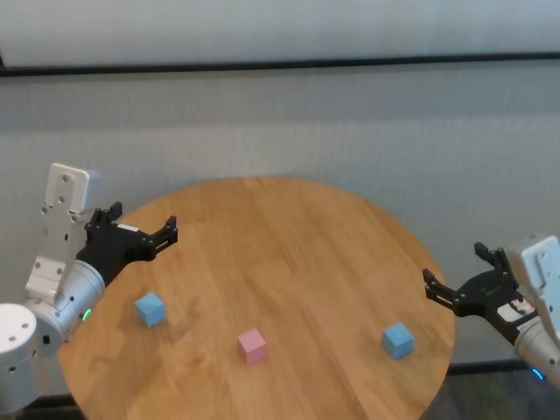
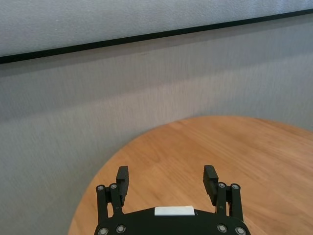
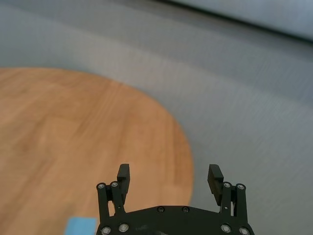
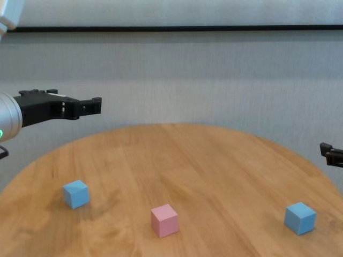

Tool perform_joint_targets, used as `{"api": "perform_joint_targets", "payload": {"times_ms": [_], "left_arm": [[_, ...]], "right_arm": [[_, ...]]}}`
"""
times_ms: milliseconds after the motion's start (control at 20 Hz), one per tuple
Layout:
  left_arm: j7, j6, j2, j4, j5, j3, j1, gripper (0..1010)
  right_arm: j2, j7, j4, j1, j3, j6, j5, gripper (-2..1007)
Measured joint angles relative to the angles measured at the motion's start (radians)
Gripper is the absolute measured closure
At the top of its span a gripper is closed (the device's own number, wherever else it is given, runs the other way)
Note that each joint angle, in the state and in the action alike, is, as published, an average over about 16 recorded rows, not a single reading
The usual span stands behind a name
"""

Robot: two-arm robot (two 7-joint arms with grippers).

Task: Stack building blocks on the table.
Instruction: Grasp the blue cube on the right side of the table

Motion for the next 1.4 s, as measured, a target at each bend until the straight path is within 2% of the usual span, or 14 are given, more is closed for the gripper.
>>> {"api": "perform_joint_targets", "payload": {"times_ms": [350, 500, 650, 800, 1050, 1400], "left_arm": [[-0.001, 0.001, 0.0, 0.0, -0.001, 0.001, 0.0, 11], [-0.001, 0.001, 0.001, 0.0, -0.001, 0.001, -0.001, 11], [-0.001, 0.002, 0.001, 0.001, -0.001, 0.001, -0.001, 11], [-0.002, 0.002, 0.001, 0.001, -0.001, 0.001, -0.001, 11], [-0.002, 0.002, 0.001, 0.001, -0.002, 0.001, -0.001, 11], [-0.001, 0.003, 0.001, 0.001, -0.002, 0.001, -0.001, 11]], "right_arm": [[-0.008, 0.08, -0.057, -0.008, 0.023, 0.185, 0.112, 0], [-0.01, 0.109, -0.074, -0.006, 0.018, 0.263, 0.14, 1], [-0.014, 0.127, -0.08, 0.002, 0.006, 0.318, 0.144, 0], [-0.019, 0.143, -0.079, 0.013, -0.01, 0.356, 0.134, 0], [-0.029, 0.16, -0.065, 0.035, -0.036, 0.392, 0.104, 1], [-0.042, 0.17, -0.055, 0.057, -0.05, 0.439, 0.071, 1]]}}
